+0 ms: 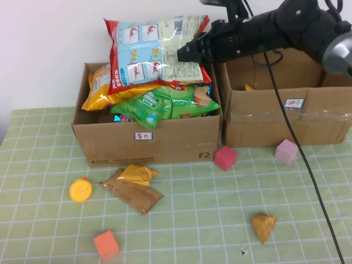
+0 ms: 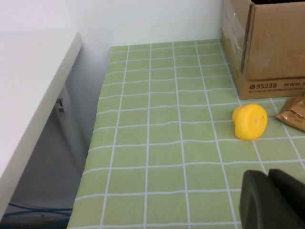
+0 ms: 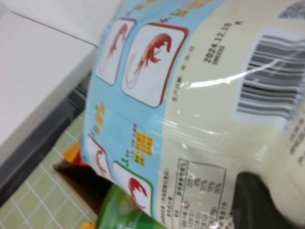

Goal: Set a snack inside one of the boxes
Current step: Place the potato chip in the potato chip box, then pick up the biscuit

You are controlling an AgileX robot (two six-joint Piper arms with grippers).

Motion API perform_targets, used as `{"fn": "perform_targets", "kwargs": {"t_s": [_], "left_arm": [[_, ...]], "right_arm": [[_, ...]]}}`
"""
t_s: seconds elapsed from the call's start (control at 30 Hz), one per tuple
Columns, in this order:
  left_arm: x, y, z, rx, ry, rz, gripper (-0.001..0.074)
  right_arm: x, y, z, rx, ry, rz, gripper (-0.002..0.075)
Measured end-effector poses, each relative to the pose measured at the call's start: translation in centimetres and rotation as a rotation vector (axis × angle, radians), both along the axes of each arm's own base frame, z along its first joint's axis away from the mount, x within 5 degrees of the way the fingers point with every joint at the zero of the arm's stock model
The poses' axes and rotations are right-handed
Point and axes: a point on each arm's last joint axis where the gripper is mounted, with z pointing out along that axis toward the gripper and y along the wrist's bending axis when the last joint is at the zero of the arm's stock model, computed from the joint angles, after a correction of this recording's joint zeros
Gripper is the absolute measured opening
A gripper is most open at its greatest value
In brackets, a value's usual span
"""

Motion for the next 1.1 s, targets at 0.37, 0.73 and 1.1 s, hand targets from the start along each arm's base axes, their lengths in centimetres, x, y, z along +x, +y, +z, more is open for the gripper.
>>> {"fn": "perform_targets", "kwargs": {"t_s": [0.37,0.73,1.1], "left_arm": [[0.0,0.0,0.0,0.0,0.0,0.0,-0.0003],[0.0,0.0,0.0,0.0,0.0,0.0,-0.0003],[0.0,0.0,0.0,-0.002,0.0,0.001,-0.0003]], "right_arm": [[0.0,0.0,-1.0,-0.02,0.068,-0.008,0.014],[-0.3,-2.0,-1.6,-0.086,0.189,0.043,0.0542],[-5.1,-6.5,10.7,-0.112,0.029,0.101,0.0109]]}}
